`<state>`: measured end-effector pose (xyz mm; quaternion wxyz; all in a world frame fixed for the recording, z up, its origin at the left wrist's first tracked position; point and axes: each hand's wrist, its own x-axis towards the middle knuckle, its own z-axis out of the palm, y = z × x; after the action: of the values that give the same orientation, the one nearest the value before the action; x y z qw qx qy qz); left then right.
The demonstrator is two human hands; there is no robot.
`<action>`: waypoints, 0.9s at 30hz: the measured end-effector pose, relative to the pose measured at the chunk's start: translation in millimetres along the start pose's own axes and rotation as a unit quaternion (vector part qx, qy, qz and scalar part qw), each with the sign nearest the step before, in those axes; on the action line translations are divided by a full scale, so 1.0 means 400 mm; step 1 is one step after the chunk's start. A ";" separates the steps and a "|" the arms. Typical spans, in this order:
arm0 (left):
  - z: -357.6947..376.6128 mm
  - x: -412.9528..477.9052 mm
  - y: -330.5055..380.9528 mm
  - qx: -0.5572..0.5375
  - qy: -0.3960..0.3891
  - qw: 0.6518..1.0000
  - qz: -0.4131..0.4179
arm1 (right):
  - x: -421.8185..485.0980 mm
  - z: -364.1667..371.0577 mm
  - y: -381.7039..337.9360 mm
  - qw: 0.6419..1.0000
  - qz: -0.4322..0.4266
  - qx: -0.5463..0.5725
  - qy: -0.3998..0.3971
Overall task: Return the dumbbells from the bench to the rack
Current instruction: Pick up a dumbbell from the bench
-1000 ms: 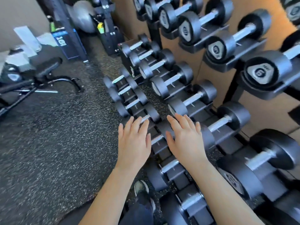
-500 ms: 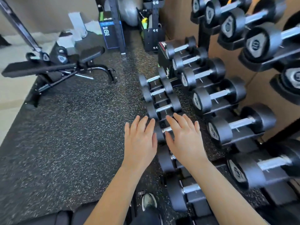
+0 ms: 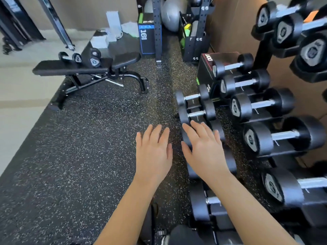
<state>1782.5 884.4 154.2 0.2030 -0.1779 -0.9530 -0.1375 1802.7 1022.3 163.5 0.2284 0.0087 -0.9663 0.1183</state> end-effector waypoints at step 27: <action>0.202 0.726 -0.409 0.075 0.035 0.986 -0.144 | 0.875 0.386 -0.048 0.987 -0.115 0.107 -0.037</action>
<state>1442.7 846.6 178.7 0.2270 -0.0184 -0.9687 -0.0991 1422.6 980.7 189.0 0.2019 0.1487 -0.9484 0.1939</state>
